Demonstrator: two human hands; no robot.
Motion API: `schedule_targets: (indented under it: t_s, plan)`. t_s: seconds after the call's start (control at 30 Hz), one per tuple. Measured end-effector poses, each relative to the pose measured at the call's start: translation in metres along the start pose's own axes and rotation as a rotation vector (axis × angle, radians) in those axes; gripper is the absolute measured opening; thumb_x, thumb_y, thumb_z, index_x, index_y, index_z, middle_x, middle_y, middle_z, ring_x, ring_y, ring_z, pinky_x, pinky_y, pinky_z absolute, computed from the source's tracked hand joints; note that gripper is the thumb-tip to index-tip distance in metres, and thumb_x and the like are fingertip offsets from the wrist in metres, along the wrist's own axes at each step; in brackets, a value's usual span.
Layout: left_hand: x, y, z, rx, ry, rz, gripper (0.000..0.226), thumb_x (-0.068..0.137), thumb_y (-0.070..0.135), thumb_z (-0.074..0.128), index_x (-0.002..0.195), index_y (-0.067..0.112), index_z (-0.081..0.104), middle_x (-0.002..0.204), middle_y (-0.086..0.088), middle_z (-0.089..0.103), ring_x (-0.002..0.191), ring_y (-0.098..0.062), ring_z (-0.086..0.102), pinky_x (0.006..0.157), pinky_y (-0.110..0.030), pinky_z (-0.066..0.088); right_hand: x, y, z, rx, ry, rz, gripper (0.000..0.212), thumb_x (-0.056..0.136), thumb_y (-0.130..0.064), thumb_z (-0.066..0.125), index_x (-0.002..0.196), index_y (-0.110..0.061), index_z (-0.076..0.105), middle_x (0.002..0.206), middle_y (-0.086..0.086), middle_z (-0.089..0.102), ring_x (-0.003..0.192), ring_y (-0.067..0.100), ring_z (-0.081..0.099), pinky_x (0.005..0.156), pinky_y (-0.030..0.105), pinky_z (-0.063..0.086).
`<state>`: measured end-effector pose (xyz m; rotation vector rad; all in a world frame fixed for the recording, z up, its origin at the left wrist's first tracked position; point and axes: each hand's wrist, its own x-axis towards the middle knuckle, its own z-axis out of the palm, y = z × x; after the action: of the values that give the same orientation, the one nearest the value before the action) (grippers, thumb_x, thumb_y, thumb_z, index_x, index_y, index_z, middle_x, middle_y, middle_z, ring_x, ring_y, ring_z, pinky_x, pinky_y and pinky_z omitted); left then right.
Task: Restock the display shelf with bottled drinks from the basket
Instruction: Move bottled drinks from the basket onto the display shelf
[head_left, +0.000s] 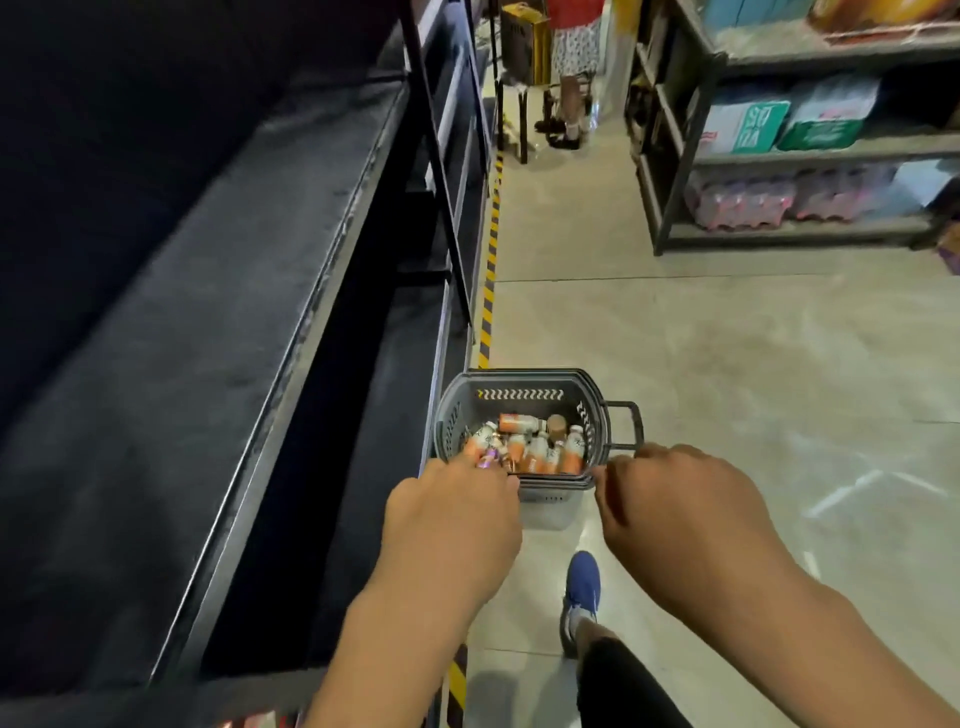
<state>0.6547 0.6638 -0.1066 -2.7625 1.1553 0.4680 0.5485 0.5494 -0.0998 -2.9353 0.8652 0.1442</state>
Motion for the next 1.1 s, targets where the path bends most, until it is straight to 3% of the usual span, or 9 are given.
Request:
schedule_targets:
  t_s: [0.07,0.27,0.37,0.5,0.67,0.77,0.83,0.97,1.1]
  plan:
    - [0.056,0.002,-0.011,-0.029,-0.027,-0.016,0.037,0.105,0.036,0.026,0.111,0.026,0.062,0.110,0.003,0.061,0.103,-0.021,0.057,0.078,-0.035,0.044,0.054,0.012,-0.001,-0.018,-0.012,-0.009,0.020,0.094,-0.030,0.049,0.084,-0.023,0.065,0.088,0.000,0.067,0.083,0.026,0.066,0.061,0.032,0.038]
    - [0.208,-0.014,-0.022,-0.124,-0.134,-0.124,0.030,0.104,0.030,0.030,0.105,0.021,0.059,0.106,-0.001,0.063,0.098,-0.026,0.061,0.083,-0.037,0.048,0.196,0.033,0.018,0.005,-0.160,-0.071,0.026,0.097,-0.028,0.042,0.102,-0.020,0.066,0.105,0.005,0.066,0.097,0.028,0.062,0.073,0.032,0.040]
    - [0.269,-0.032,-0.003,-0.076,-0.169,-0.136,0.029,0.104,0.031,0.032,0.103,0.019,0.058,0.101,-0.001,0.062,0.092,-0.025,0.061,0.078,-0.034,0.047,0.256,0.034,0.051,0.044,-0.249,-0.051,0.023,0.095,-0.029,0.046,0.104,-0.021,0.066,0.102,0.004,0.067,0.094,0.028,0.063,0.072,0.032,0.042]
    - [0.352,-0.054,0.041,-0.198,-0.272,-0.117,0.030,0.104,0.033,0.031,0.099,0.020,0.059,0.100,-0.003,0.062,0.080,-0.019,0.049,0.072,-0.034,0.038,0.325,0.031,0.122,0.090,-0.348,0.020,0.022,0.095,-0.027,0.048,0.103,-0.021,0.068,0.097,0.004,0.070,0.091,0.028,0.067,0.071,0.030,0.046]
    - [0.467,-0.077,0.167,-0.239,-0.360,-0.125,0.032,0.101,0.037,0.032,0.102,0.020,0.059,0.110,-0.006,0.063,0.087,-0.023,0.050,0.074,-0.035,0.040,0.406,0.023,0.261,0.170,-0.479,0.195,0.029,0.097,-0.036,0.048,0.105,-0.016,0.068,0.103,0.009,0.071,0.096,0.031,0.067,0.073,0.033,0.048]
    - [0.531,-0.090,0.262,-0.294,-0.379,-0.152,0.031,0.100,0.035,0.035,0.112,0.019,0.059,0.112,-0.005,0.063,0.088,-0.022,0.049,0.073,-0.034,0.040,0.447,0.024,0.362,0.299,-0.551,0.324,0.040,0.099,-0.043,0.042,0.109,-0.012,0.064,0.109,0.012,0.069,0.103,0.033,0.064,0.088,0.038,0.049]
    - [0.570,-0.101,0.333,-0.356,-0.415,-0.212,0.031,0.098,0.035,0.037,0.114,0.020,0.058,0.114,-0.006,0.064,0.092,-0.025,0.053,0.074,-0.035,0.043,0.473,0.025,0.433,0.431,-0.630,0.422,0.039,0.099,-0.041,0.044,0.116,-0.009,0.058,0.114,0.015,0.066,0.108,0.034,0.061,0.097,0.039,0.044]
    - [0.631,-0.123,0.473,-0.405,-0.475,-0.343,0.038,0.090,0.041,0.051,0.120,0.018,0.053,0.114,-0.010,0.064,0.099,-0.033,0.061,0.081,-0.039,0.050,0.513,0.026,0.577,0.698,-0.713,0.703,0.049,0.095,-0.043,0.054,0.130,-0.009,0.047,0.125,0.016,0.061,0.115,0.035,0.058,0.095,0.036,0.045]
    - [0.684,-0.137,0.578,-0.473,-0.419,-0.488,0.052,0.085,0.038,0.064,0.129,0.015,0.048,0.121,-0.014,0.058,0.109,-0.037,0.058,0.087,-0.042,0.049,0.545,0.028,0.703,0.808,-0.721,0.919,0.063,0.092,-0.046,0.058,0.138,-0.009,0.038,0.135,0.018,0.054,0.122,0.036,0.054,0.099,0.038,0.043]
